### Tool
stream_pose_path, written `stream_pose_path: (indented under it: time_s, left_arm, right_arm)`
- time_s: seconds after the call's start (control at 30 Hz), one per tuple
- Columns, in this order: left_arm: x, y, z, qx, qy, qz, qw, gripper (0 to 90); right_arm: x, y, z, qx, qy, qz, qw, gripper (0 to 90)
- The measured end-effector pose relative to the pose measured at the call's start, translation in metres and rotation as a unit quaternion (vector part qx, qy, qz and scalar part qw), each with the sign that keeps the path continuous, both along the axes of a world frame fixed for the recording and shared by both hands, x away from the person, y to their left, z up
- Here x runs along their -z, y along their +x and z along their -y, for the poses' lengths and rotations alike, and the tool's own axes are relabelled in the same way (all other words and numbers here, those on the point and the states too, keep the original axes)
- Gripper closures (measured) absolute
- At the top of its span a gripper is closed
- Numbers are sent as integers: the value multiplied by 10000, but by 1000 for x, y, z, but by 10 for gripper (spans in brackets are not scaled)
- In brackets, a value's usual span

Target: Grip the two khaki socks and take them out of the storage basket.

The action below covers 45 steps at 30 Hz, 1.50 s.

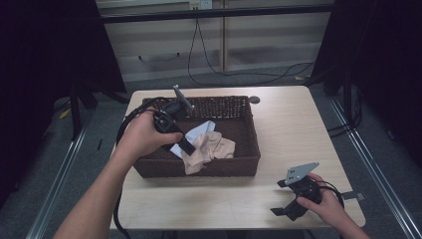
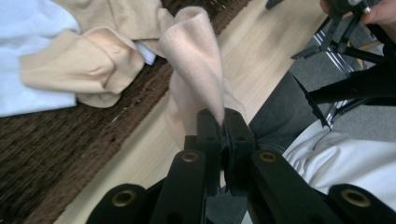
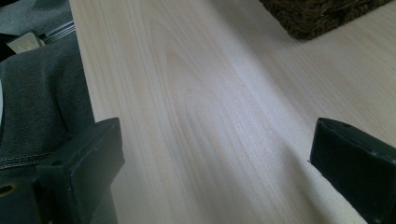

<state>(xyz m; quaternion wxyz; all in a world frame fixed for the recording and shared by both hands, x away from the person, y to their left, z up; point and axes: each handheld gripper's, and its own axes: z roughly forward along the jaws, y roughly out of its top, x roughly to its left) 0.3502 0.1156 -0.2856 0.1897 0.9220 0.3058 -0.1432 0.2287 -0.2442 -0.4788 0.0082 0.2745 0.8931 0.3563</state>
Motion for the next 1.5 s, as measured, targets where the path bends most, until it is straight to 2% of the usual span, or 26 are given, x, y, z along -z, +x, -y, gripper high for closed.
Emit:
stream_pose_path:
  time_s: [0.07,0.2,0.23,0.53,0.63,0.77,1.03,1.1,1.2,1.23,1.33,1.5]
  left_arm:
    - [4,-3,2,21,53,46,10000,869]
    - [14,-6,4,30,13,3,10000,865]
    - [21,-6,5,24,38,-34,10000,865]
    - [41,-10,9,126,46,-80,9999,858]
    - [44,-11,9,184,93,-73,9998,856]
    - [51,-13,9,145,52,-48,9999,840]
    - [64,-16,11,209,55,-131,9997,832]
    - [65,-17,12,205,37,-127,9997,798]
    - [66,-18,12,163,-33,-178,9997,700]
    - [65,-18,12,181,-7,-203,9996,700]
    - [58,-17,11,248,29,-118,9996,595]
    - [43,-11,10,180,-80,91,9998,477]
  right_arm:
    - [0,0,0,-18,-21,20,10000,24]
    - [0,0,0,-21,-13,13,10000,24]
    - [0,-1,0,-19,-18,11,10000,24]
    - [0,0,0,-24,-21,1,10000,24]
    - [0,-1,0,-24,-27,-22,10000,24]
    - [0,-1,-1,-23,-60,-53,10000,24]
    - [1,-1,-1,-69,-71,-61,9999,25]
    - [1,-1,-2,-51,-70,-86,9999,25]
    - [1,-1,-2,-75,-72,-86,9999,25]
    - [1,-1,-2,-75,-72,-86,9999,25]
    - [2,-1,-2,-125,-88,-45,9999,25]
    - [2,-1,-3,-157,-109,-73,9998,25]
